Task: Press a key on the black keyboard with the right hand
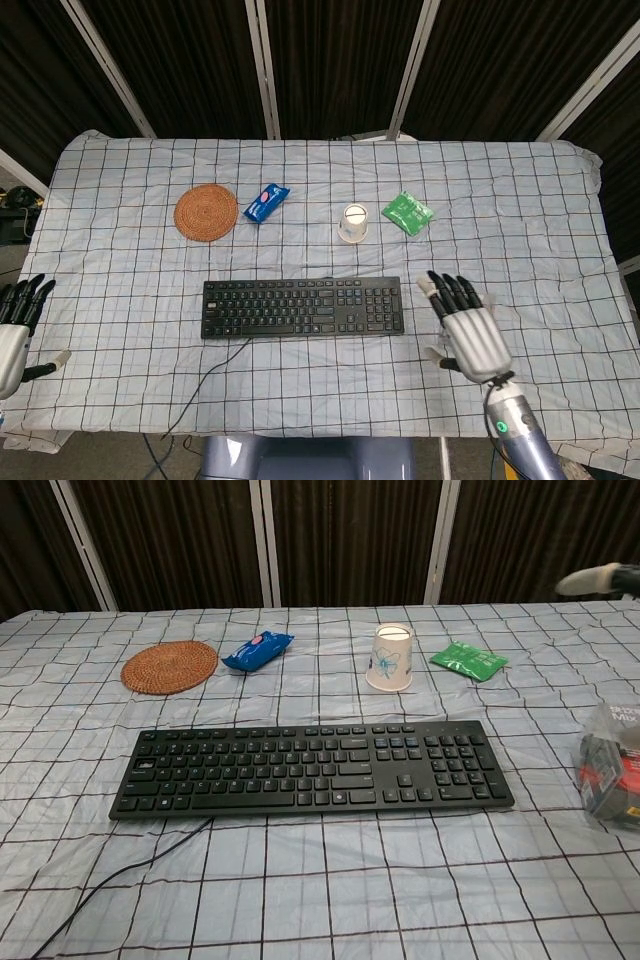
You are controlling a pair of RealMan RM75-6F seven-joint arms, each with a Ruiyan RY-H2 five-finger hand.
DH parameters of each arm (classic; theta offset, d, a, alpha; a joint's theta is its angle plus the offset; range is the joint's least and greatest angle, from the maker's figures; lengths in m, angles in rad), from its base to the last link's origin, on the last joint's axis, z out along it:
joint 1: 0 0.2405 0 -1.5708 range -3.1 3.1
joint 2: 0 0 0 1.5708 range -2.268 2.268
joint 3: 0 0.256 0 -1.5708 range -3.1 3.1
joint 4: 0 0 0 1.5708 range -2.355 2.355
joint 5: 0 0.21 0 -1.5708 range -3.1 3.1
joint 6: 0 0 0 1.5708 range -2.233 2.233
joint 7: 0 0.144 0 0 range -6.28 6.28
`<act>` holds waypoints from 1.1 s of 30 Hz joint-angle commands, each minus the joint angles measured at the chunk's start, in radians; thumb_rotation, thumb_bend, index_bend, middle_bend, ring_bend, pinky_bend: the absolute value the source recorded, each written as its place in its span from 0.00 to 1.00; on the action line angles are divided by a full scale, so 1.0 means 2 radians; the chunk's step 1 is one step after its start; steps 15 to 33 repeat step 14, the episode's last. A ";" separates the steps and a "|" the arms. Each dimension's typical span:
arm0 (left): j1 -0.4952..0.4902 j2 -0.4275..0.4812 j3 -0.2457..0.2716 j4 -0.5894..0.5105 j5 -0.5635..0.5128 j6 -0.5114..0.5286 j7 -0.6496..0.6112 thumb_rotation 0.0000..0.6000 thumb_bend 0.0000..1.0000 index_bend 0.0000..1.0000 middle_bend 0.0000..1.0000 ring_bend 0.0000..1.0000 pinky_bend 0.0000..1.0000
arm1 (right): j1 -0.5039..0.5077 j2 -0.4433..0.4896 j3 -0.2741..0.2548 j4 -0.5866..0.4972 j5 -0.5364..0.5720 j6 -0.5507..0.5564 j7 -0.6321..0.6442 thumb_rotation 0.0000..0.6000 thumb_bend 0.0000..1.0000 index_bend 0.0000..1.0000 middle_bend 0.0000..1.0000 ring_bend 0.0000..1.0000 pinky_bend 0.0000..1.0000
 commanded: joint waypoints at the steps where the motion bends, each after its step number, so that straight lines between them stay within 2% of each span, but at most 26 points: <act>1: 0.002 -0.001 0.001 0.001 0.002 0.002 0.002 1.00 0.07 0.00 0.00 0.00 0.00 | -0.072 0.032 -0.041 0.091 -0.052 0.059 0.077 1.00 0.13 0.00 0.00 0.00 0.00; 3: 0.003 -0.001 0.002 0.001 0.002 0.003 0.003 1.00 0.07 0.00 0.00 0.00 0.00 | -0.085 0.029 -0.041 0.116 -0.057 0.067 0.091 1.00 0.13 0.00 0.00 0.00 0.00; 4: 0.025 -0.030 0.024 0.048 0.001 0.008 -0.006 1.00 0.07 0.00 0.00 0.00 0.00 | -0.116 0.009 -0.060 0.159 -0.053 0.073 0.114 1.00 0.13 0.00 0.00 0.00 0.00; 7: 0.034 -0.066 0.023 0.113 0.018 0.036 -0.037 1.00 0.07 0.00 0.00 0.00 0.00 | -0.141 -0.034 -0.052 0.239 -0.076 0.096 0.159 1.00 0.13 0.00 0.00 0.00 0.00; 9: 0.035 -0.072 0.022 0.126 0.020 0.039 -0.045 1.00 0.07 0.00 0.00 0.00 0.00 | -0.145 -0.044 -0.047 0.256 -0.080 0.094 0.165 1.00 0.13 0.00 0.00 0.00 0.00; 14: 0.036 -0.076 0.021 0.136 0.022 0.041 -0.051 1.00 0.07 0.00 0.00 0.00 0.00 | -0.153 -0.049 -0.033 0.268 -0.084 0.086 0.178 1.00 0.13 0.00 0.00 0.00 0.00; 33: 0.036 -0.076 0.021 0.136 0.022 0.041 -0.051 1.00 0.07 0.00 0.00 0.00 0.00 | -0.153 -0.049 -0.033 0.268 -0.084 0.086 0.178 1.00 0.13 0.00 0.00 0.00 0.00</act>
